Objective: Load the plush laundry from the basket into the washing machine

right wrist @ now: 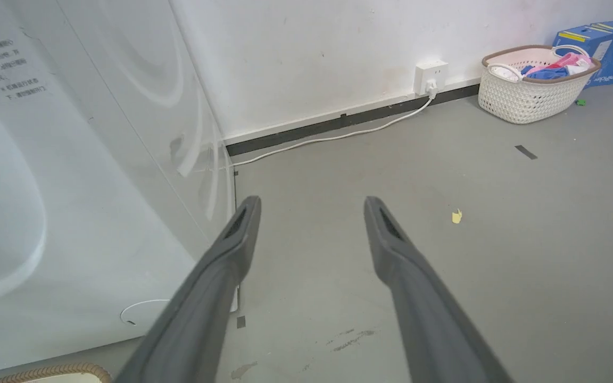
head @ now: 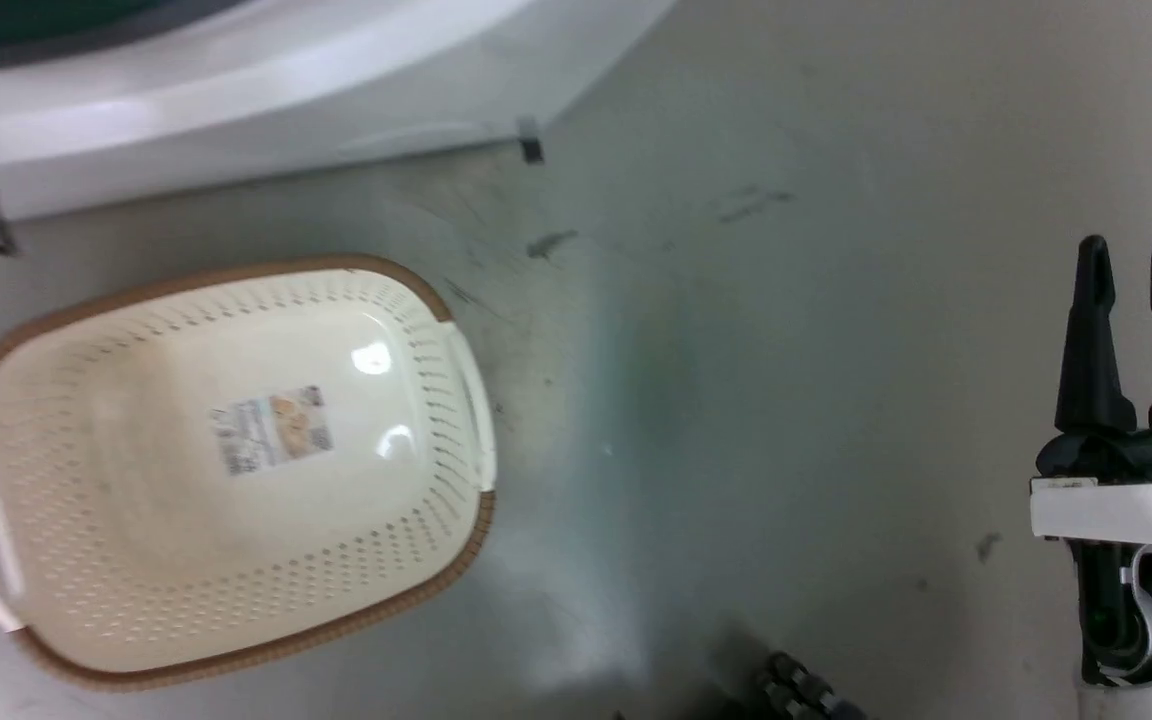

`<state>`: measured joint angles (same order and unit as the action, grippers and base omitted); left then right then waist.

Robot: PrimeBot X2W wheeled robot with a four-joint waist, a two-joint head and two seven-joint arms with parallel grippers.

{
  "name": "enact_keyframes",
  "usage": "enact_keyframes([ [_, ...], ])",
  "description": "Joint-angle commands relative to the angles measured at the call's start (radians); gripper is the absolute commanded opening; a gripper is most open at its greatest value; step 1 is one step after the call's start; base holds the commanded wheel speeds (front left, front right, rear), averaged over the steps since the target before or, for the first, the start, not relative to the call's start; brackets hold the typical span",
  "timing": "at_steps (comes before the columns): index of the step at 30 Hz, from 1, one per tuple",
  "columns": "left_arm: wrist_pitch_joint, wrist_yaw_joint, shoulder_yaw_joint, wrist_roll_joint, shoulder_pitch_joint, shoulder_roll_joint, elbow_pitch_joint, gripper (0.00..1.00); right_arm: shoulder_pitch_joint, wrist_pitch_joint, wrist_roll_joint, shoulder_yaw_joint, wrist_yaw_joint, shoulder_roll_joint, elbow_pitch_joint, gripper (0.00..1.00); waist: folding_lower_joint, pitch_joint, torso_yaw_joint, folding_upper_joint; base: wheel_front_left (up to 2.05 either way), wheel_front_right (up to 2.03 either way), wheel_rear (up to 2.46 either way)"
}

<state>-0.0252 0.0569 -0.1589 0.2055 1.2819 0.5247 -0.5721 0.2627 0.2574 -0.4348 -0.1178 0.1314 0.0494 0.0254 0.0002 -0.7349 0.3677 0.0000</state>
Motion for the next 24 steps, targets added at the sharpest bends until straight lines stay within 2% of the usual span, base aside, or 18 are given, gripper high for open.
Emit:
enact_keyframes([
  [1,0.006,0.006,-0.003,-0.008,0.027,0.012,-0.017,0.0,0.017,0.004,-0.008,0.002,-0.001,0.001,0.006,1.0,-0.0002,-0.05,0.046,0.0,0.0,0.0,0.0],
  [3,0.036,0.013,-0.013,-0.021,0.091,0.038,-0.113,0.0,0.026,0.004,-0.021,0.006,-0.001,0.001,0.009,1.0,-0.0002,-0.068,0.057,0.0,0.0,0.0,0.0],
  [7,0.047,0.025,-0.037,-0.035,0.119,0.05,-0.189,0.0,0.027,0.004,-0.029,0.007,-0.001,0.001,0.003,1.0,-0.0002,-0.074,0.058,0.0,0.0,0.0,0.0],
  [13,-0.002,0.04,-0.069,-0.035,0.135,0.029,-0.275,0.0,0.028,0.004,-0.029,-0.001,-0.001,0.001,-0.011,1.0,-0.0002,-0.051,0.038,0.0,0.0,0.0,0.0],
  [14,-0.016,0.039,-0.069,-0.032,0.135,0.025,-0.286,0.18,0.028,0.004,-0.028,-0.004,-0.001,0.001,-0.012,1.0,-0.0002,-0.043,0.034,0.0,0.0,0.0,0.0],
  [15,-0.029,0.039,-0.07,-0.029,0.132,0.018,-0.298,1.0,0.027,0.004,-0.026,-0.01,-0.001,0.001,-0.014,1.0,-0.0002,-0.031,0.028,0.0,0.0,0.0,0.0],
  [24,-0.18,0.045,-0.078,0.012,0.013,-0.053,-0.39,1.0,0.001,0.004,0.049,-0.047,-0.001,0.001,-0.014,1.0,-0.0002,0.143,-0.048,0.0,0.0,0.0,0.0],
])
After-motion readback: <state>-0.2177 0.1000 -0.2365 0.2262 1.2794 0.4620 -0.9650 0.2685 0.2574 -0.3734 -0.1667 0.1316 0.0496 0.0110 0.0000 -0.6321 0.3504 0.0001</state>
